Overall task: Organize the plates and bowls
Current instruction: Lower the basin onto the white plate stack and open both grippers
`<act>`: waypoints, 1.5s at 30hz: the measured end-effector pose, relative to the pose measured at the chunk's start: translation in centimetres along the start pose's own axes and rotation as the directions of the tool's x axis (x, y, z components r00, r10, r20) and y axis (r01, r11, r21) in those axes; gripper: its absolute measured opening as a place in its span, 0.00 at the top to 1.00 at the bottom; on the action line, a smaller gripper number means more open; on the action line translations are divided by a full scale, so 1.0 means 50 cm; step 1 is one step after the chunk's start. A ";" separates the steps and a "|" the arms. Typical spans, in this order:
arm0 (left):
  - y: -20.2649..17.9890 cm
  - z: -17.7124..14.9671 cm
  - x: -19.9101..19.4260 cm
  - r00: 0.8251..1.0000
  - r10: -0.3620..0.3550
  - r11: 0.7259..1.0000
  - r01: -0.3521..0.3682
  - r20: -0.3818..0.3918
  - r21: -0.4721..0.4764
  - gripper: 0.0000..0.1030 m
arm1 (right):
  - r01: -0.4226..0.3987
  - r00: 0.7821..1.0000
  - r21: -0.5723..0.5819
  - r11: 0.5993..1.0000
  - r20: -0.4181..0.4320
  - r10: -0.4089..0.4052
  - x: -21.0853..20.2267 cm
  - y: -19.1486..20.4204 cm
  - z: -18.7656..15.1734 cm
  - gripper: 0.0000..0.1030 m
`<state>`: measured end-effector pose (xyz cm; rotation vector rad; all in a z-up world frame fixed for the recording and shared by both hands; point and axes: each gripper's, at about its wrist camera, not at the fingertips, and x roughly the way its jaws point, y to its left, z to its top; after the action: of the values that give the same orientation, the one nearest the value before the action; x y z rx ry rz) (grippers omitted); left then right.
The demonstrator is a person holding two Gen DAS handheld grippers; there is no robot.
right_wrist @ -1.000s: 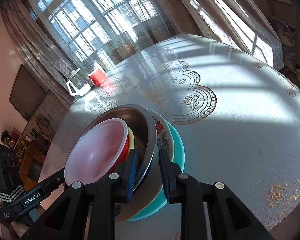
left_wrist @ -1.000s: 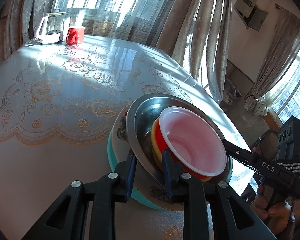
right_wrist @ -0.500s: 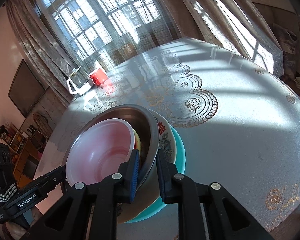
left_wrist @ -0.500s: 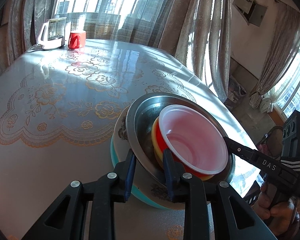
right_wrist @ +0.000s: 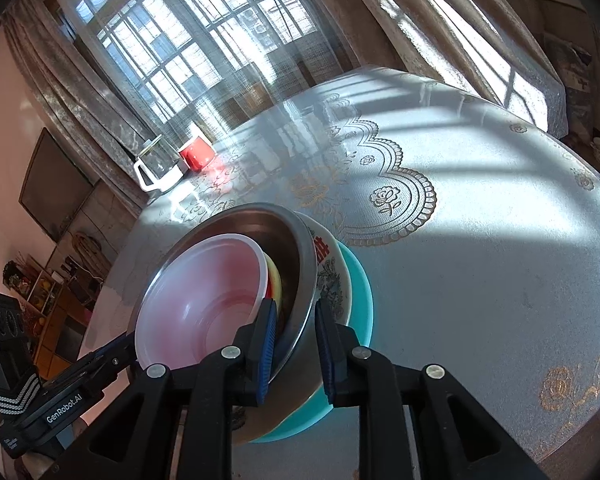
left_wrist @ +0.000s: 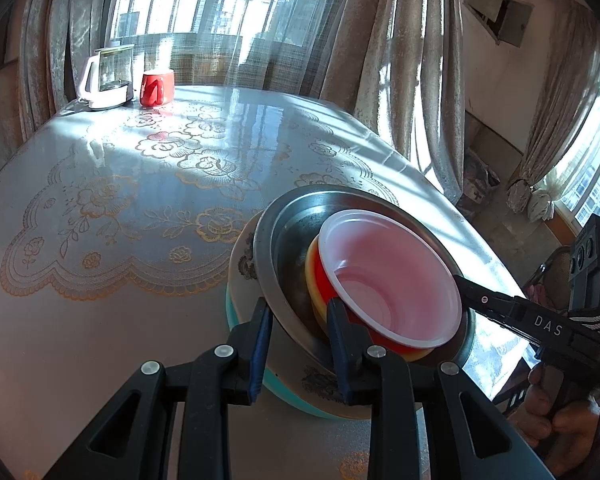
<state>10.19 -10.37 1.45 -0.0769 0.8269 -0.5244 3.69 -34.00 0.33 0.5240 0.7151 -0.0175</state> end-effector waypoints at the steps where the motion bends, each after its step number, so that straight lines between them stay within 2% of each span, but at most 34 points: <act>1: 0.000 0.000 0.001 1.000 0.000 1.000 0.000 -0.001 -0.001 0.72 | -0.002 1.000 0.002 1.000 0.000 0.002 0.000 -0.002 -0.001 0.80; 13: 0.001 -0.001 0.002 1.000 0.005 1.000 -0.005 0.000 -0.016 0.71 | 0.037 0.999 -0.046 0.998 0.029 -0.036 -0.003 0.016 -0.006 0.83; 21: 0.005 0.000 0.003 1.000 0.029 0.999 -0.029 0.008 -0.033 0.68 | 0.095 0.995 -0.088 0.992 0.046 -0.091 0.009 0.027 0.000 0.83; 28: 0.001 -0.002 -0.003 0.999 0.039 0.999 -0.039 0.010 -0.026 0.67 | 0.094 0.995 -0.089 0.992 0.037 -0.091 0.011 0.026 0.003 0.83; 38: 0.006 -0.012 -0.027 0.997 0.062 0.998 -0.061 0.034 -0.028 0.59 | 0.089 0.995 -0.058 0.994 0.043 -0.087 -0.003 0.016 -0.004 0.72; 45: 0.010 -0.024 -0.052 0.993 0.097 0.995 -0.095 0.061 -0.030 0.55 | 0.131 0.989 -0.064 0.989 0.073 -0.126 -0.025 0.029 -0.008 0.67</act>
<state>8.07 -8.54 2.29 -0.0774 0.7725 -0.4182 2.78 -32.74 1.51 0.4094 0.6784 -0.1307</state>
